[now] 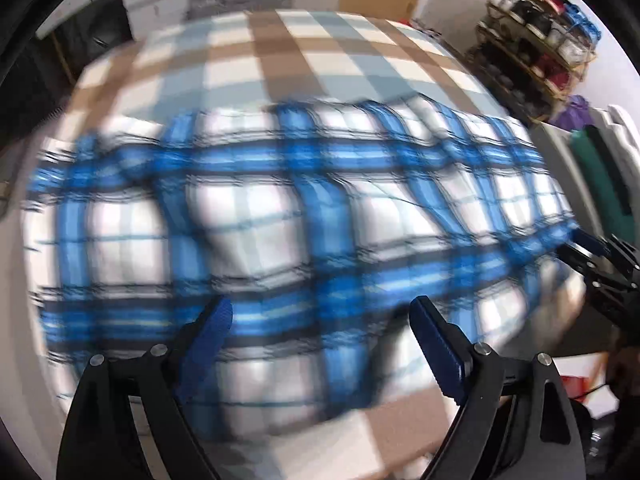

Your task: Fold large clothes

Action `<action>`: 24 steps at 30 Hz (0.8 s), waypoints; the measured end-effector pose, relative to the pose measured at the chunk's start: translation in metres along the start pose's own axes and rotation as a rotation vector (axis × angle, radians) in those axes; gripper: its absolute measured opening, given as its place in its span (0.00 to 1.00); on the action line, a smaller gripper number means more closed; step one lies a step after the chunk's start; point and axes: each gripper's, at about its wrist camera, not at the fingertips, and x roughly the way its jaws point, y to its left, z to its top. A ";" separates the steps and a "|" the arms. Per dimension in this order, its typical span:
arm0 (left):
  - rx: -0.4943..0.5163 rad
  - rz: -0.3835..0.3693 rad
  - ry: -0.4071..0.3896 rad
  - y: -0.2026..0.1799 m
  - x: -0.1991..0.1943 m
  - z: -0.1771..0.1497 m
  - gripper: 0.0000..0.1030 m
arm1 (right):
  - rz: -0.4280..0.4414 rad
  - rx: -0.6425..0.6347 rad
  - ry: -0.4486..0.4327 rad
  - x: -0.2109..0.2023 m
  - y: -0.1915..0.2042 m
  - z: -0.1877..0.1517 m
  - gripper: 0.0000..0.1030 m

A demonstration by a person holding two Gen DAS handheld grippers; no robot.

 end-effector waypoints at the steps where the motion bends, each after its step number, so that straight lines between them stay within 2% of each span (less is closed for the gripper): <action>1: -0.011 0.014 0.032 0.005 0.009 0.000 0.85 | 0.001 0.016 0.029 0.012 -0.005 -0.003 0.42; 2: -0.029 0.002 0.071 0.011 0.020 0.000 0.85 | 0.001 0.017 0.072 0.027 -0.007 -0.007 0.42; 3: -0.056 -0.010 0.097 0.015 0.028 -0.001 0.86 | 0.012 0.036 0.018 0.026 -0.011 -0.011 0.45; 8: -0.050 -0.026 0.091 0.019 0.025 -0.001 0.87 | -0.018 0.063 0.036 0.023 -0.002 -0.001 0.46; 11: -0.065 -0.027 0.080 0.029 0.013 -0.004 0.87 | 0.038 0.104 -0.071 -0.003 0.010 0.011 0.47; 13: -0.047 -0.005 0.049 0.033 0.002 -0.005 0.87 | 0.122 0.091 -0.116 -0.015 0.032 0.026 0.48; 15: -0.032 0.023 0.033 0.037 -0.003 -0.005 0.87 | 0.188 0.062 -0.148 -0.023 0.057 0.034 0.55; 19: -0.074 -0.037 0.081 0.054 0.004 -0.005 0.87 | 0.291 -0.007 -0.133 -0.009 0.124 0.052 0.56; 23: -0.061 -0.058 0.064 0.056 -0.004 -0.009 0.87 | 0.281 -0.070 -0.039 0.029 0.166 0.047 0.57; 24: -0.050 -0.032 0.051 0.059 -0.009 -0.010 0.87 | 0.248 -0.100 -0.086 0.030 0.171 0.043 0.59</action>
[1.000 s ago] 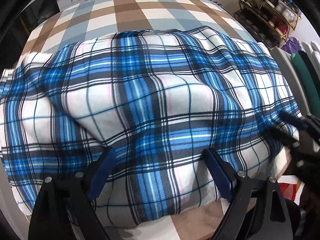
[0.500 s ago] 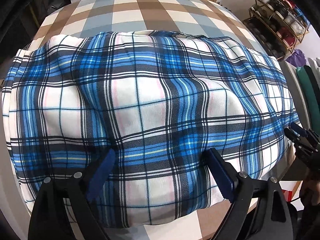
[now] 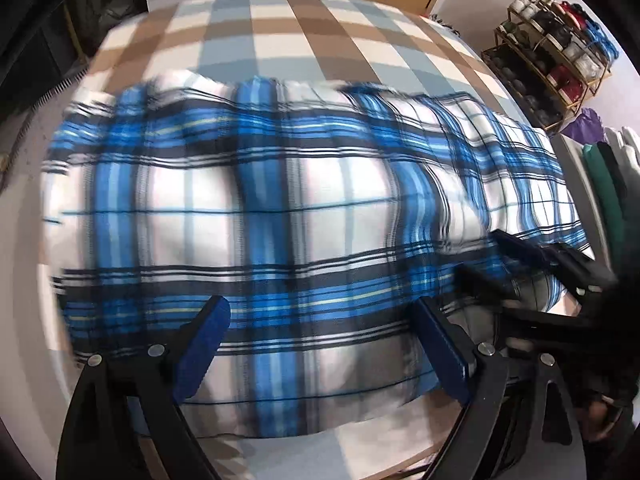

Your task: Fold large clothes

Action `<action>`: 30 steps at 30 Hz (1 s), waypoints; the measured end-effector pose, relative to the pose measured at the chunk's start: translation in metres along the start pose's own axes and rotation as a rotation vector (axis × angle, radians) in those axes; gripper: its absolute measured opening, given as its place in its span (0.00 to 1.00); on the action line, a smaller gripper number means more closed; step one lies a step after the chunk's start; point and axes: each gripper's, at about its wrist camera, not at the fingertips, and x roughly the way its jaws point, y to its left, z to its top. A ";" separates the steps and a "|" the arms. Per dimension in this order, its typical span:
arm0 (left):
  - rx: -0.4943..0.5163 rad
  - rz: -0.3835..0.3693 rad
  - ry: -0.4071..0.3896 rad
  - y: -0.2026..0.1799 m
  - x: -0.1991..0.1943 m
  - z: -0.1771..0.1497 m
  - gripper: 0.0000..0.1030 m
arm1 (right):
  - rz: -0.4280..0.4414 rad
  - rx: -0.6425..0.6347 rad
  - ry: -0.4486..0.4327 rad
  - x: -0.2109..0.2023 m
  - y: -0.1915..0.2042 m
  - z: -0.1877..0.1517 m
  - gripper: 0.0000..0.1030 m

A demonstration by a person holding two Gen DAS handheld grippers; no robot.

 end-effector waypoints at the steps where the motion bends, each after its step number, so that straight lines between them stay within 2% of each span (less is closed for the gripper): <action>1: 0.003 0.015 -0.002 0.001 -0.002 -0.002 0.87 | -0.011 -0.025 0.011 0.001 0.003 -0.002 0.59; 3: 0.003 0.035 0.014 0.006 -0.001 -0.005 0.87 | 0.019 -0.022 0.018 0.001 -0.001 0.002 0.59; 8: 0.033 0.112 0.017 0.006 0.005 -0.006 0.87 | 0.181 0.141 -0.003 -0.013 -0.037 -0.005 0.57; 11: 0.084 0.147 0.026 0.000 0.020 -0.006 0.87 | 0.216 0.227 -0.043 -0.033 -0.053 -0.008 0.57; 13: 0.069 0.133 0.023 0.003 0.025 -0.007 0.88 | 0.237 0.343 -0.085 -0.055 -0.075 -0.016 0.59; 16: 0.032 0.124 0.020 0.006 0.019 -0.007 0.88 | 0.351 0.527 -0.215 -0.091 -0.110 -0.048 0.75; 18: 0.006 0.079 -0.033 0.004 -0.001 -0.010 0.87 | 0.359 0.626 -0.272 -0.109 -0.132 -0.071 0.84; 20: 0.003 -0.004 -0.110 -0.006 -0.024 -0.015 0.87 | 0.347 0.713 -0.297 -0.119 -0.154 -0.092 0.86; 22: 0.030 -0.080 -0.188 -0.024 -0.044 -0.020 0.88 | 0.343 0.834 -0.283 -0.121 -0.174 -0.113 0.89; 24: 0.070 -0.106 -0.220 -0.045 -0.049 -0.023 0.88 | 0.413 0.972 -0.254 -0.115 -0.189 -0.129 0.89; 26: 0.128 -0.101 -0.198 -0.068 -0.037 -0.020 0.88 | 0.440 1.018 -0.227 -0.110 -0.191 -0.134 0.93; 27: 0.152 -0.075 -0.176 -0.080 -0.026 -0.018 0.88 | 0.447 1.031 -0.211 -0.107 -0.190 -0.134 0.96; 30: 0.163 -0.040 -0.088 -0.093 0.003 -0.013 0.88 | 0.433 1.032 -0.170 -0.096 -0.192 -0.126 0.96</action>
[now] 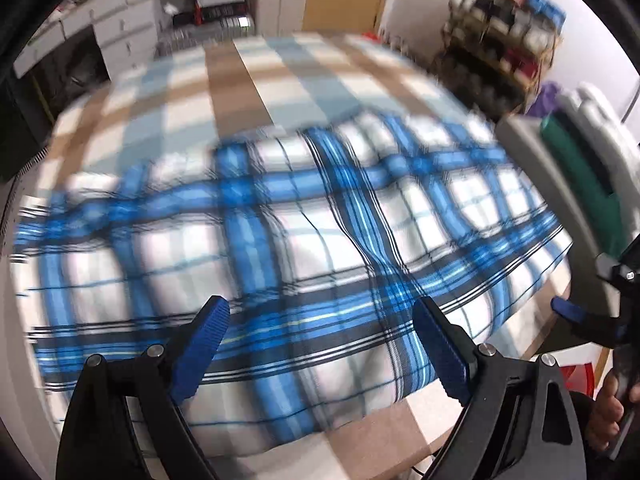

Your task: Fold large clothes

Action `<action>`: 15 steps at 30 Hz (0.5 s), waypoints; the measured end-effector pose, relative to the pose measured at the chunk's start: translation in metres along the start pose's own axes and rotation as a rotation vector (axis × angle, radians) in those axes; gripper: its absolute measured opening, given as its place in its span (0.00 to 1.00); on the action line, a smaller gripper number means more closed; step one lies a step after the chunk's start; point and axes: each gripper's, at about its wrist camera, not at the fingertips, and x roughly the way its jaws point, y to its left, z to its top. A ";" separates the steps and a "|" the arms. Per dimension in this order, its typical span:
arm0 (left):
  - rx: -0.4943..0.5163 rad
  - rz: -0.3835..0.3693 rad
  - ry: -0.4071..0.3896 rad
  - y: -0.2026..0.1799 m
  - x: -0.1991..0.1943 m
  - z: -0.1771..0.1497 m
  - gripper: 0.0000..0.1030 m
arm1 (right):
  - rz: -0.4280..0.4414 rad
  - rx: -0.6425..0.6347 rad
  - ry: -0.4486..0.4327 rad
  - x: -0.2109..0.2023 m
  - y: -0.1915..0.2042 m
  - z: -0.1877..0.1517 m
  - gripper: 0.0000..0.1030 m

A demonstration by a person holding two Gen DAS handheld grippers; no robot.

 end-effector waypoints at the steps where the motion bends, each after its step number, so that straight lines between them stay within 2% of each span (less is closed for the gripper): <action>1: -0.005 0.004 0.034 -0.001 0.009 0.001 0.88 | -0.036 0.017 0.012 0.007 0.000 0.003 0.96; 4: 0.007 0.060 0.076 -0.004 0.024 0.004 0.88 | -0.058 0.073 0.050 0.017 -0.008 0.009 0.96; 5: 0.008 0.068 0.086 -0.005 0.026 0.004 0.88 | -0.048 0.080 0.037 0.017 -0.008 0.013 0.97; 7: 0.000 0.064 0.095 -0.001 0.028 0.006 0.89 | -0.090 0.101 0.020 0.019 -0.006 0.021 0.97; 10: 0.005 0.051 0.102 0.002 0.028 0.005 0.89 | -0.082 0.136 -0.009 0.028 -0.004 0.031 1.00; 13: 0.014 0.054 0.104 0.003 0.032 0.006 0.89 | -0.053 0.096 -0.038 0.038 0.000 0.033 1.00; 15: 0.020 0.059 0.101 0.000 0.030 0.003 0.90 | -0.065 0.062 -0.070 0.042 0.008 0.032 1.00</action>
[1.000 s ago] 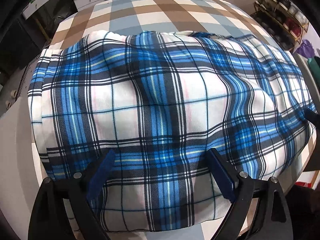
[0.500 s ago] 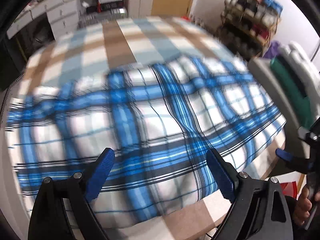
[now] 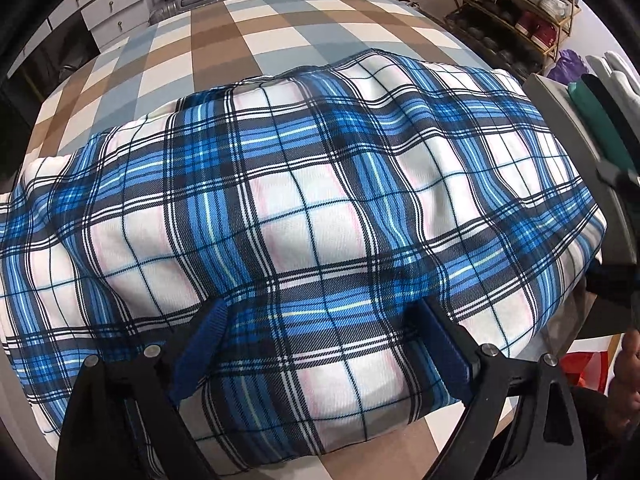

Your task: Fold large clothes

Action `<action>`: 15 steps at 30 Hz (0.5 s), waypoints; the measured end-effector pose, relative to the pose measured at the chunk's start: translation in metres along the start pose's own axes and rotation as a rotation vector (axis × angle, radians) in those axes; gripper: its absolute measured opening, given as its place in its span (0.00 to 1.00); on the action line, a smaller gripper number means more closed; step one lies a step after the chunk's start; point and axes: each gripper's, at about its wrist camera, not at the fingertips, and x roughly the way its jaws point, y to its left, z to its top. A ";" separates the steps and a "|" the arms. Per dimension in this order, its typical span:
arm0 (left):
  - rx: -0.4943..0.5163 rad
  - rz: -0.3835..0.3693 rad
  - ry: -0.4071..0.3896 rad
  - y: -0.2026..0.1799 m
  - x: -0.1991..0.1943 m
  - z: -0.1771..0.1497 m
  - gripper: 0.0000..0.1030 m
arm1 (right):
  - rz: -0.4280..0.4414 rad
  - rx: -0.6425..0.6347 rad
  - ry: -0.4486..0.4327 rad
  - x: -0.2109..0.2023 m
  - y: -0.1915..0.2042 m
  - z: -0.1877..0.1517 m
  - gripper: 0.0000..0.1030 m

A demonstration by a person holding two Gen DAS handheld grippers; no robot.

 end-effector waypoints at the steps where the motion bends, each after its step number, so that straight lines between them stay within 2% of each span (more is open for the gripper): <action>1: 0.002 0.001 -0.003 -0.001 0.000 -0.001 0.90 | -0.011 -0.017 -0.012 -0.001 0.003 -0.001 1.00; 2: 0.003 0.000 -0.005 -0.001 -0.001 -0.002 0.90 | -0.029 -0.042 -0.028 0.000 0.006 -0.003 1.00; 4: 0.007 0.000 -0.009 -0.002 0.001 0.000 0.90 | -0.075 -0.088 -0.067 -0.002 0.008 -0.007 0.90; 5: 0.014 0.000 -0.010 -0.002 0.000 -0.001 0.90 | -0.081 -0.109 -0.068 -0.003 0.009 -0.008 0.82; 8: 0.022 0.002 -0.010 -0.003 0.001 -0.001 0.90 | -0.089 -0.220 -0.030 0.001 0.014 -0.004 0.80; 10: 0.018 0.006 -0.007 -0.003 0.002 0.000 0.91 | -0.099 -0.228 -0.026 0.002 0.012 0.004 0.69; 12: 0.014 0.016 -0.002 -0.005 0.003 0.001 0.93 | -0.109 -0.197 -0.019 0.002 0.003 0.013 0.30; 14: 0.009 0.022 -0.007 -0.006 0.004 0.001 0.93 | -0.097 -0.206 -0.014 0.001 -0.002 0.018 0.17; 15: 0.009 0.023 -0.010 -0.008 0.004 0.001 0.93 | -0.101 -0.244 -0.020 0.000 0.002 0.018 0.15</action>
